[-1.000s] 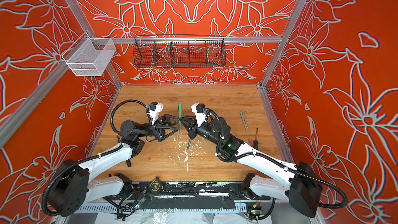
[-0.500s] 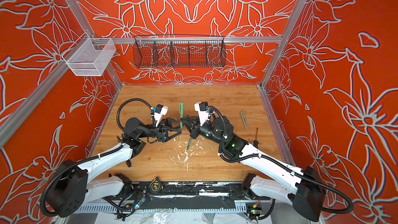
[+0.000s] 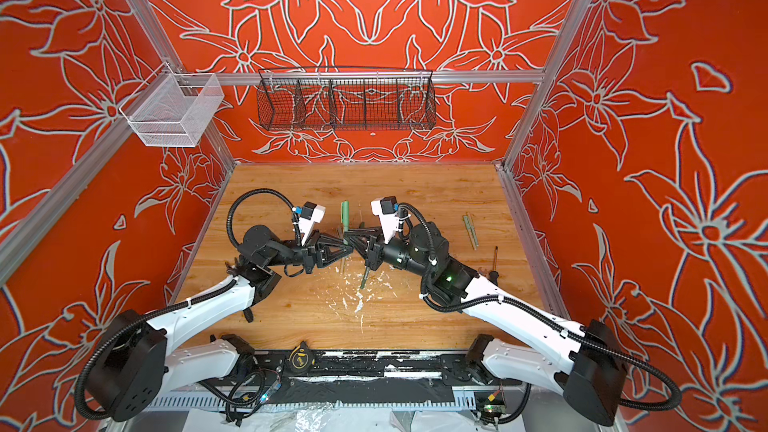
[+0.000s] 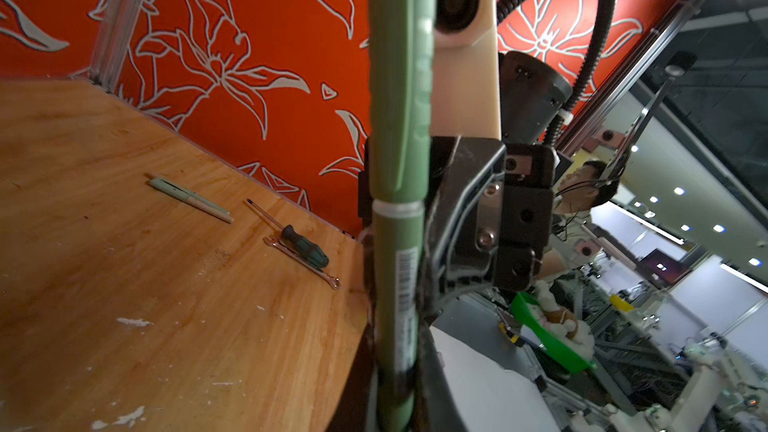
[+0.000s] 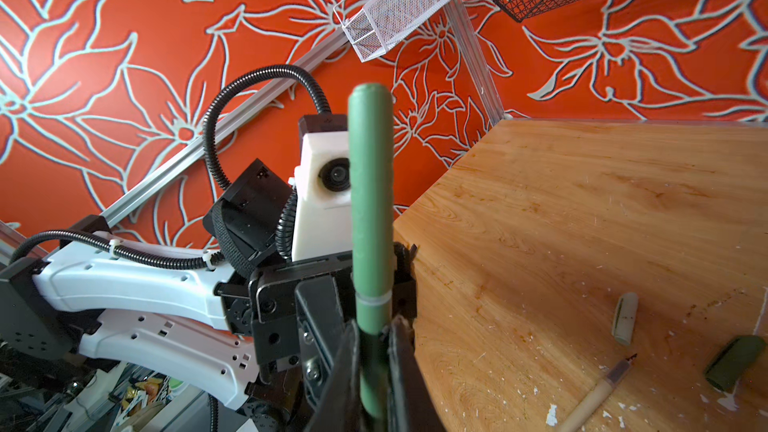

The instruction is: Insert the pens into the pen caps

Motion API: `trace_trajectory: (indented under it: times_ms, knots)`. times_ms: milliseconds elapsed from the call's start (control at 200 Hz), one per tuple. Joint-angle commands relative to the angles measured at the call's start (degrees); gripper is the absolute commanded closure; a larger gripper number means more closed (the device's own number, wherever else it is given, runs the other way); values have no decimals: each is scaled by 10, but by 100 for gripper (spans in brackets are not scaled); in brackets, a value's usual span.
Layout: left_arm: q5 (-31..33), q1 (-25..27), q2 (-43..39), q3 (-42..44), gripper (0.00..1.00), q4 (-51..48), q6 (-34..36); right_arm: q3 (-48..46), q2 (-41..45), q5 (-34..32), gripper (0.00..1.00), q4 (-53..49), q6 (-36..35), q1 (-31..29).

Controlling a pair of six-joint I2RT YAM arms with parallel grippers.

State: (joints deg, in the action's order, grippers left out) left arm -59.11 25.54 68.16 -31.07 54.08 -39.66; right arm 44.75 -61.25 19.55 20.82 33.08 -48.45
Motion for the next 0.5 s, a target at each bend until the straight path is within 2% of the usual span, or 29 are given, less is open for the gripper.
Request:
trace_trajectory:
  times_ms: [0, 45, 300, 400, 495]
  knots:
    - [0, 3, -13, -9, 100, 3, 12, 26, 11, 10, 95, -30, 10, 3]
    - [0, 3, -16, -9, 100, -3, 16, 33, 14, 8, 90, -46, 7, 3]
    - [-4, 3, -31, -7, 100, -31, 34, 75, 25, 7, 45, -138, -12, 9]
    - [-5, 3, -34, -6, 100, -37, 37, 93, 24, 16, 33, -162, -13, 20]
    - [-8, 6, -36, -5, 100, -45, 44, 111, 21, 25, 29, -176, -18, 32]
